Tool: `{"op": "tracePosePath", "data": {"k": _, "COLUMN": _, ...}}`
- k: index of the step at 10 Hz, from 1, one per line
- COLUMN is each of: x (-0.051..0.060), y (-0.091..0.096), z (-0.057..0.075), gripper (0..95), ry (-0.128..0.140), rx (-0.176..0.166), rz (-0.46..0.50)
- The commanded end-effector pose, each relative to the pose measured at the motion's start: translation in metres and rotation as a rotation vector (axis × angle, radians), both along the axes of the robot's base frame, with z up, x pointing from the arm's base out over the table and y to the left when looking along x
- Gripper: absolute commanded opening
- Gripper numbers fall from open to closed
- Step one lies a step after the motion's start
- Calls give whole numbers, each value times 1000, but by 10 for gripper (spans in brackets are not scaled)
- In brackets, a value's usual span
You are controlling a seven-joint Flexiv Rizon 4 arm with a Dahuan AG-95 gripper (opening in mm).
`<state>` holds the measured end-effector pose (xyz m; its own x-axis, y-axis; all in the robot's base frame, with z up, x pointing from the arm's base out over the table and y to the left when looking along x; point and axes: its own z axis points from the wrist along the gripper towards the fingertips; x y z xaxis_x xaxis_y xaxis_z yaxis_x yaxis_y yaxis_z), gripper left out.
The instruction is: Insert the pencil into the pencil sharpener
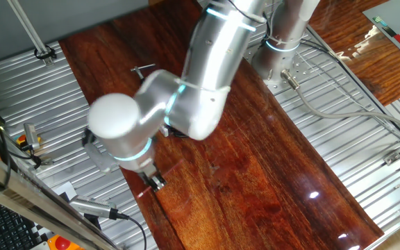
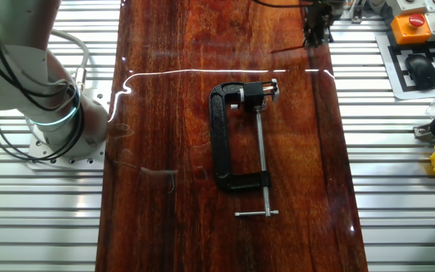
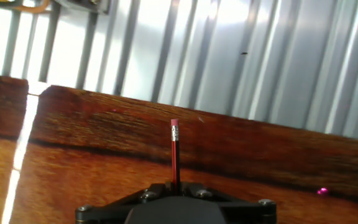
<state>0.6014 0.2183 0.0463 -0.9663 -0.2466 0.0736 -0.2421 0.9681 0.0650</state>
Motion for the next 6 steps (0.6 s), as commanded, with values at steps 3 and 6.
{"op": "tracePosePath", "data": {"k": 3, "x": -9, "y": -13, "z": 5, "gripper": 0, "ry": 0, "rx": -1, "rz": 13}}
{"op": "tracePosePath", "data": {"k": 6, "x": -9, "y": -13, "z": 5, "gripper": 0, "ry": -10, "rx": -1, "rz": 15}}
